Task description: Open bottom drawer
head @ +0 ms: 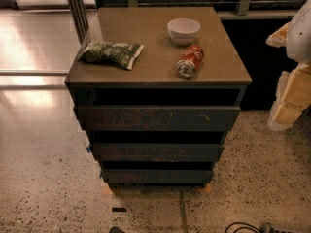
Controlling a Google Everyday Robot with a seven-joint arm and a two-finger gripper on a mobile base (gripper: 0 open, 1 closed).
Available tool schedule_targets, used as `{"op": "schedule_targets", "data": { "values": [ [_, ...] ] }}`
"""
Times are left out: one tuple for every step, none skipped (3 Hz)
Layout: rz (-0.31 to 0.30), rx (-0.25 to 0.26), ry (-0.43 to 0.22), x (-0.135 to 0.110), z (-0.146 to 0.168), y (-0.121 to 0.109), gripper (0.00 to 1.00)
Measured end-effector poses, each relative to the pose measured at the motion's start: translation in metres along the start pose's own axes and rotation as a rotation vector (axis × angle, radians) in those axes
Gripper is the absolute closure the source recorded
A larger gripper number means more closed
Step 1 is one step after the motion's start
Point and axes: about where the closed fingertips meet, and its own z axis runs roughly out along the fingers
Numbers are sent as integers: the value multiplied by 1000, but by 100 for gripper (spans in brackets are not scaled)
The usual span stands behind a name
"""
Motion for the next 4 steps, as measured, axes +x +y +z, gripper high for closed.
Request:
{"op": "schedule_targets", "data": {
  "values": [
    [0,0,0,0,0,0,0],
    [51,23,-33,-3,25,17,0],
    [86,41,-63,-11,67,44,0],
    [93,-28,-127,-19,133,82,0]
  ]
}}
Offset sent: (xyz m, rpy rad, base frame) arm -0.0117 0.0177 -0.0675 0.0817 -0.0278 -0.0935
